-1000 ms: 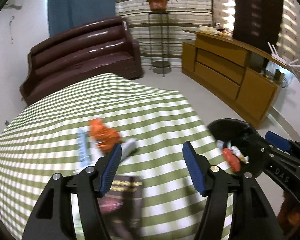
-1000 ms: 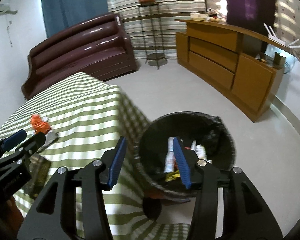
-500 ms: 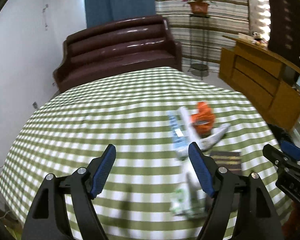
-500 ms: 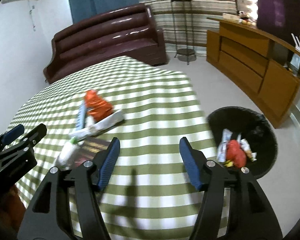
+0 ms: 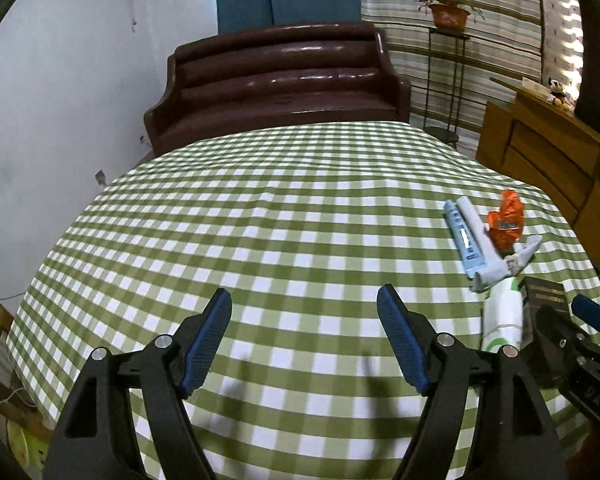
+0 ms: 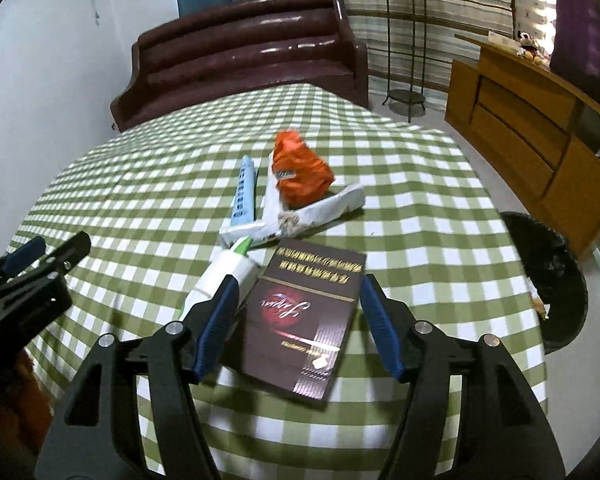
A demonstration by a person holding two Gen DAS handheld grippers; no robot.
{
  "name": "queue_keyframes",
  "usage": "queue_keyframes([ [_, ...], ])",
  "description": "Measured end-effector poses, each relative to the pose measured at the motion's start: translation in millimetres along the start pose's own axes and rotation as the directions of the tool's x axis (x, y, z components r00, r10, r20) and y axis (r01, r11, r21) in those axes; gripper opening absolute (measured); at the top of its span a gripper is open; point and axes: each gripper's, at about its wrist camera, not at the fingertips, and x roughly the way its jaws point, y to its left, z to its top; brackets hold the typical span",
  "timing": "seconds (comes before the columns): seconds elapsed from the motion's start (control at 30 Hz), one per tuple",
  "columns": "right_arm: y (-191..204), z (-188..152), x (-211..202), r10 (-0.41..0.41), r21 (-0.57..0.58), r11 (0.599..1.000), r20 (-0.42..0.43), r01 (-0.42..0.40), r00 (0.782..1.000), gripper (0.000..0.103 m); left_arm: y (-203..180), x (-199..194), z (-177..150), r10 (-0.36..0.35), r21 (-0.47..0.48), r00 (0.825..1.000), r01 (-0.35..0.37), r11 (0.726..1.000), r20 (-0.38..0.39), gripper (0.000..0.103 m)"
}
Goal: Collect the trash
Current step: 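Grasp the dark brown cigarette box with the right tool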
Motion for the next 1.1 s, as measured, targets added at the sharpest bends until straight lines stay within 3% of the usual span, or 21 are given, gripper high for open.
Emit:
queue_keyframes([
  [0.33, -1, -5, 6, -0.085, -0.022, 0.996, -0.019, 0.085, 0.996, 0.066, 1, -1, -6, -0.040, -0.002, 0.999, 0.040, 0.999, -0.011, 0.073],
  [0.5, -8, -5, 7, -0.084, -0.021, 0.996, -0.025, 0.083, 0.996, 0.059, -8, -1, -5, -0.059, 0.002, 0.998, 0.059, 0.998, -0.016, 0.073],
  [0.8, -19, -7, 3, -0.101, 0.003, 0.995, -0.027, 0.102, 0.994, 0.059, -18, 0, -2, -0.065, 0.012, 0.998, 0.065, 0.998, -0.017, 0.073],
  [1.1, -15, -6, 12, -0.084, 0.005, 0.996, -0.047, 0.085, 0.995, 0.069, -23, 2, -4, -0.072, 0.011, 0.997, 0.072, 0.997, -0.023, 0.074],
])
